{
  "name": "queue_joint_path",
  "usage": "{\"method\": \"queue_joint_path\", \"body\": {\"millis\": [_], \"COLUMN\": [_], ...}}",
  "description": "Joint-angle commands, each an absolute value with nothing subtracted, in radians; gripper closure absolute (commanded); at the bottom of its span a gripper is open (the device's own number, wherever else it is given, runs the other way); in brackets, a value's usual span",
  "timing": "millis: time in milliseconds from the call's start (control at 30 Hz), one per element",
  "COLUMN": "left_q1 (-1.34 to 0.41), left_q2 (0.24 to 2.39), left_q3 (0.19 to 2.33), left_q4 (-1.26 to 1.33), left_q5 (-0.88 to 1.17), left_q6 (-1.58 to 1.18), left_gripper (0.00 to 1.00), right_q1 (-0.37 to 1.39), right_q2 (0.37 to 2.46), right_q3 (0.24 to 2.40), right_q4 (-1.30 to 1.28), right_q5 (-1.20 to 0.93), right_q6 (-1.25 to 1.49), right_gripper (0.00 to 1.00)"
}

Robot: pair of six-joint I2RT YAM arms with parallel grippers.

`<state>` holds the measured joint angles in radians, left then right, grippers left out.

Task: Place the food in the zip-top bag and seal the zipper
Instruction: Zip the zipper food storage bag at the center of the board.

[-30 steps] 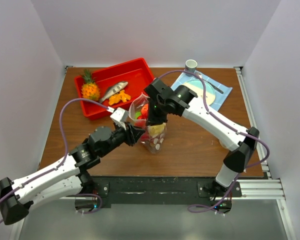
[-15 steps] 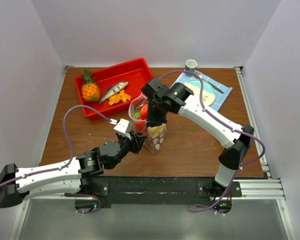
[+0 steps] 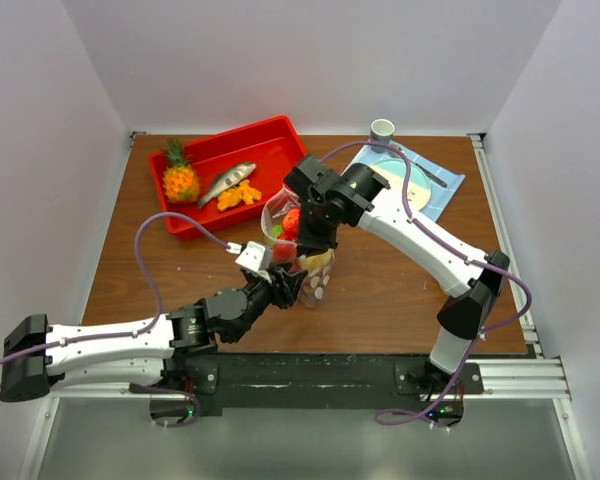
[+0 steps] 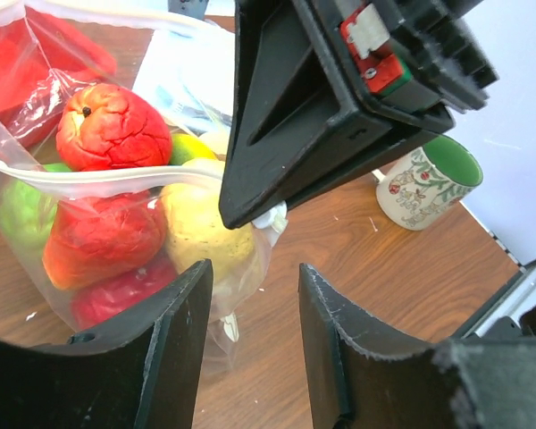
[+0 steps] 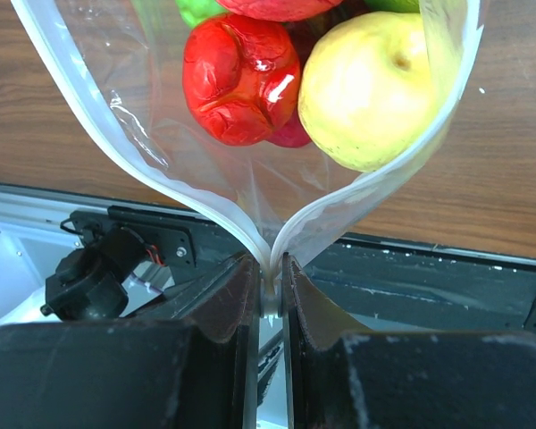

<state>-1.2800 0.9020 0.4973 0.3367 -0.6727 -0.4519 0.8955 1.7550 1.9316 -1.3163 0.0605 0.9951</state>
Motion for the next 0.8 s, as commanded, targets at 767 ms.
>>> {"method": "queue_joint_path", "body": {"millis": [767], "left_q1": [-1.335], "left_q2": [1.029], "left_q3": [0.526], "left_q4": [0.555], "left_q5": [-0.834], "left_q6": [-0.388], "left_gripper": [0.82], "right_q1": [0.891], "right_q2": [1.761], "right_q3": [1.971], "right_q4": [-1.365], "right_q5": [0.068], "right_q6": [1.045], "right_gripper": [1.00]}}
